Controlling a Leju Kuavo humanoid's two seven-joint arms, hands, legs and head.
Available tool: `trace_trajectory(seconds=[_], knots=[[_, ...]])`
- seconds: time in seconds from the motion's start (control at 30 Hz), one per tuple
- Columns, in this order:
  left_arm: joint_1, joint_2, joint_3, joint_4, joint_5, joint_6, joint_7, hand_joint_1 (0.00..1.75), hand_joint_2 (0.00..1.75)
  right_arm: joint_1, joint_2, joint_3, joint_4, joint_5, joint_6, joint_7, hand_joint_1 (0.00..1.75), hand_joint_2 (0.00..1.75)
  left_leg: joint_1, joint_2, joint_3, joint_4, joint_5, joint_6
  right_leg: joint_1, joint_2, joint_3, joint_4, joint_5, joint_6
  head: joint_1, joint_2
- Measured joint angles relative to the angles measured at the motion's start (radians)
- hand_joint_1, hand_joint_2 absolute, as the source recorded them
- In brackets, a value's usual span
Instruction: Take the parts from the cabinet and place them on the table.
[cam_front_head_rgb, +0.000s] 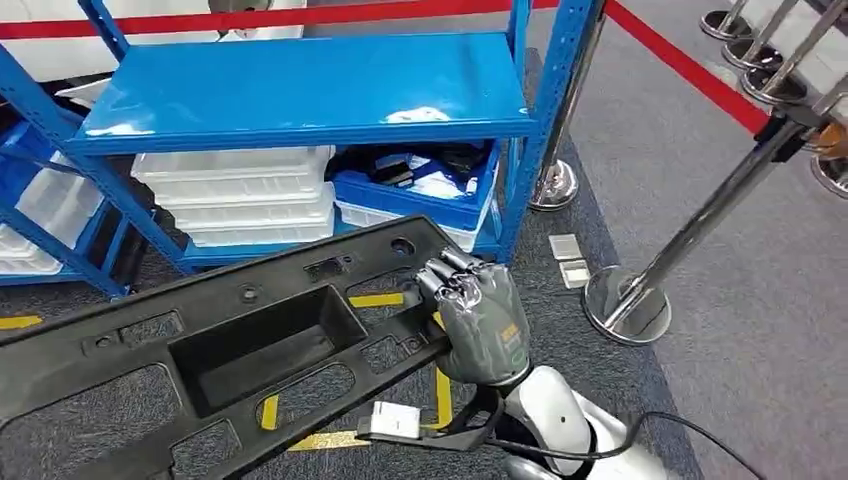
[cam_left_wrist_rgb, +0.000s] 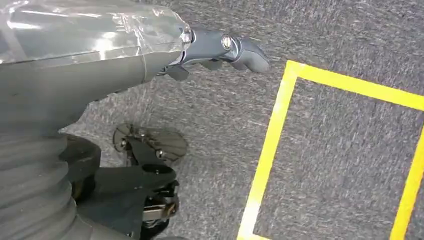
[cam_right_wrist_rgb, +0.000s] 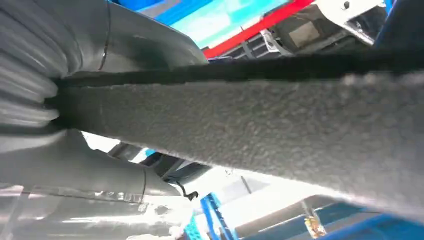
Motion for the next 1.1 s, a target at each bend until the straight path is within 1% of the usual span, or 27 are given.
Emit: trace_trajectory(seconds=[0.03,0.07,0.1,0.17,0.2,0.23,0.27,0.3,0.37,0.4,0.43,0.5,0.53,0.57,0.6,0.63,0.7,0.73,0.77,0.8,0.87,0.9,0.93,0.97,1.03,1.07,1.1], knots=[[0.0,0.0,0.0,0.0,0.0,0.0,0.0,0.0,1.75,0.0,0.0,0.0,0.001,0.0,0.0,0.0,1.75,1.75,0.001,0.0,-0.002,0.001,0.004,-0.006,0.0,-0.001,-0.003,-0.004,0.007,-0.01,0.0,0.0],[-0.001,0.0,0.0,0.0,-0.001,0.0,0.0,0.0,1.75,-0.001,0.0,-0.001,0.002,-0.001,0.0,0.0,1.75,1.75,0.003,-0.002,-0.007,0.011,-0.01,-0.011,-0.007,-0.005,-0.006,-0.01,0.015,-0.02,0.0,0.0],[-0.001,0.0,0.001,0.0,-0.003,0.0,0.0,0.0,1.75,-0.002,0.002,-0.001,0.002,-0.003,0.0,0.0,1.75,1.75,0.004,-0.002,-0.021,0.049,-0.052,-0.018,-0.006,-0.006,-0.013,-0.01,0.022,-0.026,-0.007,0.0],[0.0,0.0,0.005,0.0,-0.009,0.0,0.0,0.0,1.75,-0.001,0.002,-0.001,0.002,-0.005,-0.002,0.0,1.75,1.75,0.007,-0.002,-0.072,0.196,-0.146,-0.026,-0.004,-0.008,-0.028,-0.008,0.032,-0.034,-0.015,0.0],[0.0,0.0,0.005,0.0,-0.012,0.0,0.0,0.0,1.75,-0.001,0.002,-0.001,0.003,-0.004,-0.003,0.0,1.75,1.75,0.007,-0.002,-0.091,0.258,-0.174,-0.028,-0.003,-0.009,-0.035,-0.007,0.036,-0.035,-0.015,0.0],[0.0,0.0,0.005,0.0,-0.013,0.0,0.0,0.0,1.75,-0.001,0.002,-0.001,0.003,-0.003,-0.005,-0.001,1.75,1.75,0.007,-0.002,-0.092,0.289,-0.182,-0.028,-0.002,-0.009,-0.043,-0.004,0.041,-0.034,-0.015,0.0],[0.0,0.0,0.005,0.0,-0.013,0.0,0.0,0.0,1.75,-0.001,0.003,-0.002,0.003,-0.003,-0.006,-0.002,1.75,1.75,0.006,-0.002,-0.074,0.273,-0.169,-0.026,-0.001,-0.009,-0.049,-0.004,0.044,-0.034,-0.015,0.0],[0.0,0.0,0.005,0.0,-0.013,0.0,0.0,0.0,1.75,-0.001,0.003,-0.002,0.003,-0.002,-0.007,-0.003,1.75,1.75,0.006,-0.002,-0.03,0.211,-0.138,-0.02,-0.001,-0.008,-0.053,-0.002,0.047,-0.032,-0.015,0.0],[-0.001,0.0,0.005,0.0,-0.014,0.0,0.0,0.0,1.75,-0.001,0.004,-0.002,0.003,-0.002,-0.007,-0.003,1.75,1.75,0.002,-0.004,0.077,0.036,-0.069,-0.003,0.0,-0.007,-0.054,-0.002,0.052,-0.028,-0.016,0.0],[-0.003,0.0,0.005,0.0,-0.016,0.0,0.0,0.0,1.75,-0.001,0.005,-0.004,0.003,-0.002,-0.008,-0.003,1.75,1.75,-0.002,-0.009,0.096,-0.015,-0.075,0.004,0.002,-0.007,-0.058,-0.001,0.056,-0.023,-0.016,0.0],[-0.004,0.0,0.006,0.0,-0.019,0.0,0.0,0.0,1.75,-0.001,0.005,-0.007,0.003,-0.003,-0.011,-0.005,1.75,1.75,-0.004,-0.008,0.097,-0.027,-0.07,0.003,0.003,-0.007,-0.062,0.003,0.059,-0.017,-0.016,0.0],[-0.001,0.0,0.006,0.0,-0.022,0.0,0.0,0.0,1.75,0.001,0.006,-0.01,0.003,-0.007,-0.026,-0.01,1.75,1.75,-0.009,-0.009,0.087,-0.021,-0.065,0.01,-0.001,-0.008,-0.067,0.0,0.069,-0.003,-0.016,0.0],[0.001,0.0,0.006,0.0,-0.024,0.001,0.0,0.0,1.75,0.001,0.007,-0.011,0.003,-0.014,-0.035,-0.016,1.75,1.75,-0.009,-0.008,0.085,-0.027,-0.057,0.018,0.001,-0.008,-0.067,-0.002,0.074,0.003,-0.015,0.0],[0.0,0.0,0.006,0.0,-0.025,0.002,0.0,0.0,1.75,0.004,0.007,-0.014,0.003,-0.024,-0.047,-0.021,1.75,1.75,0.003,-0.001,0.084,-0.039,-0.045,0.027,-0.001,-0.006,-0.073,0.017,0.057,0.005,-0.016,0.0],[-0.002,0.0,0.006,0.0,-0.026,0.002,0.0,0.0,1.75,0.005,0.007,-0.016,0.002,-0.027,-0.055,-0.024,1.75,1.75,0.001,-0.001,0.078,-0.04,-0.038,0.034,0.003,-0.005,-0.087,0.045,0.022,0.008,-0.012,0.0],[-0.002,0.0,0.006,0.0,-0.026,0.002,0.0,0.0,1.75,0.005,0.007,-0.017,0.002,-0.029,-0.056,-0.026,1.75,1.75,0.001,0.0,0.069,-0.039,-0.033,0.041,0.001,-0.003,-0.11,0.106,-0.027,0.012,-0.004,0.0],[0.0,0.0,0.006,0.0,-0.027,0.002,0.0,0.0,1.75,0.009,0.007,-0.017,0.003,-0.031,-0.055,-0.025,1.75,1.75,-0.001,0.002,0.053,-0.036,-0.025,0.043,0.0,-0.002,-0.159,0.251,-0.108,0.018,0.0,0.0],[0.0,0.0,0.006,0.0,-0.027,0.003,0.0,0.0,1.75,0.011,0.007,-0.018,0.003,-0.032,-0.055,-0.025,1.75,1.75,-0.001,0.003,0.044,-0.033,-0.02,0.042,-0.001,-0.002,-0.169,0.297,-0.124,0.021,0.0,0.0],[0.001,0.0,0.006,0.0,-0.027,0.003,0.0,0.0,1.75,0.013,0.006,-0.018,0.003,-0.032,-0.055,-0.025,1.75,1.75,-0.001,0.003,0.035,-0.03,-0.017,0.041,-0.003,-0.003,-0.156,0.292,-0.113,0.022,0.002,0.0],[0.001,0.0,0.006,0.0,-0.027,0.003,0.0,0.0,1.75,0.013,0.006,-0.018,0.003,-0.033,-0.054,-0.024,1.75,1.75,0.0,0.003,0.029,-0.027,-0.015,0.039,-0.005,-0.003,-0.119,0.242,-0.083,0.023,0.003,0.0],[0.0,0.0,0.006,0.0,-0.029,0.003,-0.001,0.0,1.75,0.013,0.007,-0.019,0.003,-0.033,-0.054,-0.024,1.75,1.75,0.003,0.003,0.02,-0.016,-0.013,0.035,-0.008,-0.003,-0.016,0.072,-0.011,0.022,0.005,0.0],[0.0,0.0,0.006,0.0,-0.03,0.003,-0.001,0.0,1.75,0.012,0.007,-0.019,0.003,-0.033,-0.054,-0.024,1.75,1.75,0.002,0.003,0.012,-0.009,-0.013,0.03,-0.009,-0.004,0.014,0.008,-0.013,0.021,0.007,0.0],[-0.001,0.0,0.006,0.0,-0.031,0.003,-0.002,0.0,1.75,0.011,0.008,-0.021,0.003,-0.033,-0.054,-0.024,1.75,1.75,-0.006,0.001,0.002,0.008,-0.012,0.024,-0.002,-0.002,0.016,-0.012,-0.009,0.018,0.01,0.0],[0.0,0.0,0.006,0.0,-0.031,0.003,-0.002,0.0,1.75,0.013,0.007,-0.023,0.003,-0.033,-0.053,-0.024,1.75,1.75,-0.005,0.001,-0.003,0.005,-0.007,0.017,-0.002,-0.001,0.006,-0.002,-0.007,0.012,0.005,0.0],[0.001,0.0,0.006,0.0,-0.031,0.003,-0.002,0.0,1.75,0.016,0.007,-0.025,0.003,-0.033,-0.053,-0.023,1.75,1.75,-0.004,0.001,-0.004,0.003,0.001,0.005,0.0,0.001,0.002,0.001,-0.002,0.004,0.003,0.0],[0.0,0.0,0.006,0.0,-0.031,0.003,-0.002,0.0,1.75,0.015,0.007,-0.026,0.003,-0.033,-0.053,-0.023,1.75,1.75,-0.004,-0.001,-0.008,0.007,-0.004,0.0,-0.005,-0.002,-0.001,-0.008,0.005,-0.008,0.004,0.0],[0.0,0.0,0.006,0.0,-0.031,0.003,-0.002,0.0,1.75,0.014,0.007,-0.026,0.003,-0.033,-0.053,-0.023,1.75,1.75,-0.001,-0.002,-0.013,0.027,-0.03,-0.008,-0.007,-0.004,-0.003,-0.008,0.011,-0.017,0.001,0.0]])
